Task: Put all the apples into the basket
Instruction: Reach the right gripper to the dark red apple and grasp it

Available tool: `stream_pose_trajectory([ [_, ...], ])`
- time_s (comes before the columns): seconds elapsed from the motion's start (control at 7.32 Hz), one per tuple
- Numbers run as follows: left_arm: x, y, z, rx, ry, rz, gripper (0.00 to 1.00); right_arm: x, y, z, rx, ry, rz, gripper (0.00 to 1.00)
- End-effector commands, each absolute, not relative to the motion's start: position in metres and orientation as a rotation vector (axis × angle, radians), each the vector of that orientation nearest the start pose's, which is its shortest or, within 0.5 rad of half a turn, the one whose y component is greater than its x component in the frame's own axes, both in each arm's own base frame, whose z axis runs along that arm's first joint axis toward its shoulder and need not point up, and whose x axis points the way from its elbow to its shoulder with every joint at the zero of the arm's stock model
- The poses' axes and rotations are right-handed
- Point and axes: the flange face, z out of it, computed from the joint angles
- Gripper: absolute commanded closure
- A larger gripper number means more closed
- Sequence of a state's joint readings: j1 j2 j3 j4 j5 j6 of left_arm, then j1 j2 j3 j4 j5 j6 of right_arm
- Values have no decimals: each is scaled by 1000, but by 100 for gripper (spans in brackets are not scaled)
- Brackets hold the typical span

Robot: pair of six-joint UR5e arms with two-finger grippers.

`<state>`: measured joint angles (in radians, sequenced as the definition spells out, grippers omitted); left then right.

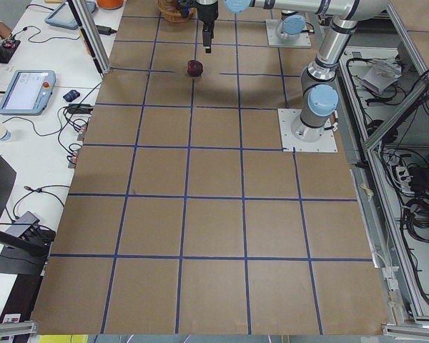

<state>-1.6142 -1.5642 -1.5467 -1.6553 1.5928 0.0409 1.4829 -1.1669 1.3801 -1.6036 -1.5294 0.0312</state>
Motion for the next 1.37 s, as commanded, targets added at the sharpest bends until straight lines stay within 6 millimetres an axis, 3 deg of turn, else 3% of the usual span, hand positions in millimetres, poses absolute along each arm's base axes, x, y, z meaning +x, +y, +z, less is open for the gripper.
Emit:
stream_pose_trajectory([
  [0.0,-144,-485,502,98,3120,-16,0,206,-610,347,102,3092,293,0],
  [0.14,-145,-488,503,87,3146,-53,0,247,-605,335,5,3100,225,0],
  [0.55,-137,-490,499,-36,3174,-38,0,319,-595,286,-114,3097,100,0],
  [0.82,-136,-488,496,-14,3165,-29,0,348,-588,268,-148,3095,83,0],
  [1.23,-135,-487,496,-9,3163,-24,0,371,-581,234,-203,3099,143,0],
])
